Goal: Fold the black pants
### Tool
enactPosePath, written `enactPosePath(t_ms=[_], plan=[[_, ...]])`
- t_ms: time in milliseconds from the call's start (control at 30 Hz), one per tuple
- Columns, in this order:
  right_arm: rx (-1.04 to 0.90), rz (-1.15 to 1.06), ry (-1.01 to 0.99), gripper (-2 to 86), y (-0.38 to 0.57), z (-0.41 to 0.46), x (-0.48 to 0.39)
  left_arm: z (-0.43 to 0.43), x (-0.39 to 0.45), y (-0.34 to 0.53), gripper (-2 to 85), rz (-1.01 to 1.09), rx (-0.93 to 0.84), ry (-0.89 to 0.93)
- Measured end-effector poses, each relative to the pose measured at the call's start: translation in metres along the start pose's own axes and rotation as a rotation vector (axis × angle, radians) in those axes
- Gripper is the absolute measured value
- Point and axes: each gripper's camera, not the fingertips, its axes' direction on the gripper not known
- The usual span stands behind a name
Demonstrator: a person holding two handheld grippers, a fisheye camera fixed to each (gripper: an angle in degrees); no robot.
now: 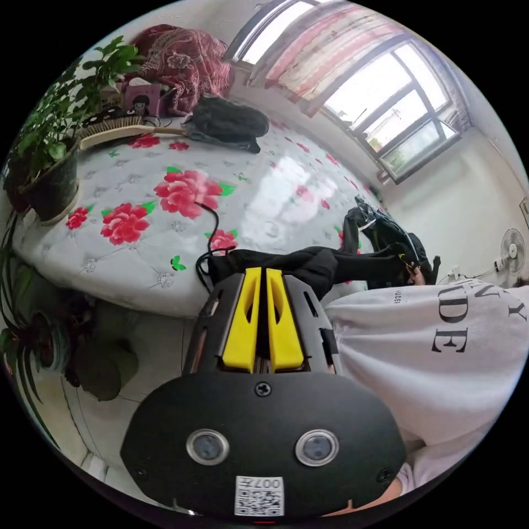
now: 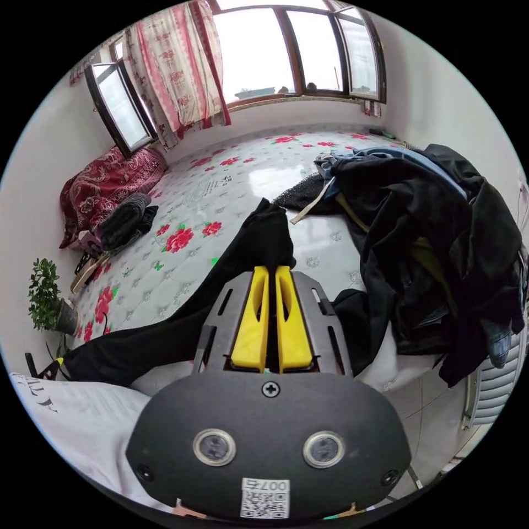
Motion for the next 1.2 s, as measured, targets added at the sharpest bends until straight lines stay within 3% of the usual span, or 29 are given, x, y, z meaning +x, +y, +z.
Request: enactPosePath(t_ms=[167,267,367,500,633,733,933,1067,1200], plan=[[0.23,-0.06,-0.066,0.1,-0.026,-0.066,-0.028,-0.089,0.038,-0.009,-0.9,0.095,0.254,-0.158],[0.39,-0.103,-0.119,0.2,-0.061,-0.109,-0.049,-0.163,0.046,-0.002,-0.9,0.059,0.638,-0.204],[0.495,-0.222,-0.167,0.3,-0.094,-0.134,-0.086,-0.201,0.048,-0.008,-0.5,0.065,0.817,-0.301],[0.494,-0.323,-0.158,0.3,-0.113,-0.121,-0.129,-0.148,0.037,-0.056,5.1,0.083,0.55,-0.264],[0.372,-0.319,-0.113,0.2,-0.107,-0.073,-0.145,-0.006,0.02,-0.089,11.2,0.028,0.149,-0.133],[0.274,-0.27,-0.099,0.1,-0.103,-0.048,-0.137,0.07,0.02,-0.104,12.7,0.026,-0.026,-0.145],[0.258,-0.223,-0.05,0.2,-0.11,-0.04,-0.126,0.143,0.035,-0.172,12.5,0.157,-0.106,-0.152],[0.255,-0.198,-0.034,0.3,-0.133,-0.032,-0.131,0.194,0.037,-0.22,4.4,0.176,-0.233,-0.085],[0.268,-0.214,-0.027,0.5,-0.165,-0.028,-0.143,0.16,0.038,-0.245,3.3,0.131,-0.122,-0.137]])
